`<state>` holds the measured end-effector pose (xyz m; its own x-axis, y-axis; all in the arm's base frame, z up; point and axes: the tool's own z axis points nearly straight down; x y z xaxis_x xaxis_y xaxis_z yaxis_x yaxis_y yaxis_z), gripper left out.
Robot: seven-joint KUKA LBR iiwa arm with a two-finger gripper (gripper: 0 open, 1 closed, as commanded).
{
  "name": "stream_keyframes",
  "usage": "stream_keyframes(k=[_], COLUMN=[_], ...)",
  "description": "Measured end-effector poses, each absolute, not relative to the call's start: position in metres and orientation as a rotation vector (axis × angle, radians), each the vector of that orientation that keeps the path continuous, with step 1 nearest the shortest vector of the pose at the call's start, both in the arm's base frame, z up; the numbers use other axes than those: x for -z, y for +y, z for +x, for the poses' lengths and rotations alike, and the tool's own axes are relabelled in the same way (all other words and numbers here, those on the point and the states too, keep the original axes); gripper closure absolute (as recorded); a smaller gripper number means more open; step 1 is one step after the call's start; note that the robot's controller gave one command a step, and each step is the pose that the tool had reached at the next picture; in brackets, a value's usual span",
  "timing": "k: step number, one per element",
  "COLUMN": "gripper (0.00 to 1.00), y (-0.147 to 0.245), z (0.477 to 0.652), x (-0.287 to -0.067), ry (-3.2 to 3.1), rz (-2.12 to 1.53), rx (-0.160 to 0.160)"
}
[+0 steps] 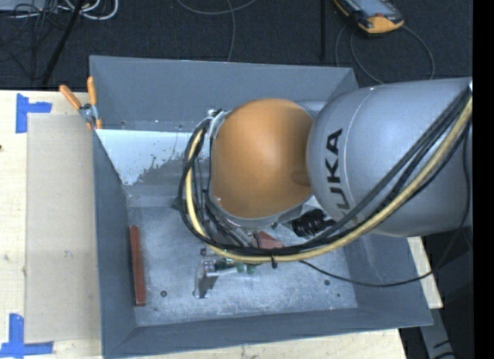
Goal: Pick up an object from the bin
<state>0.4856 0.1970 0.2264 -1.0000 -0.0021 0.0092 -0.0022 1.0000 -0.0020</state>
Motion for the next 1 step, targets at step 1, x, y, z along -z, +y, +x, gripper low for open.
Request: stream_keyframes(k=[1], gripper=[0.00], y=[0.1958], z=[0.4876], x=[-0.2300], ry=[-3.139], rz=[-0.004], rx=[0.000])
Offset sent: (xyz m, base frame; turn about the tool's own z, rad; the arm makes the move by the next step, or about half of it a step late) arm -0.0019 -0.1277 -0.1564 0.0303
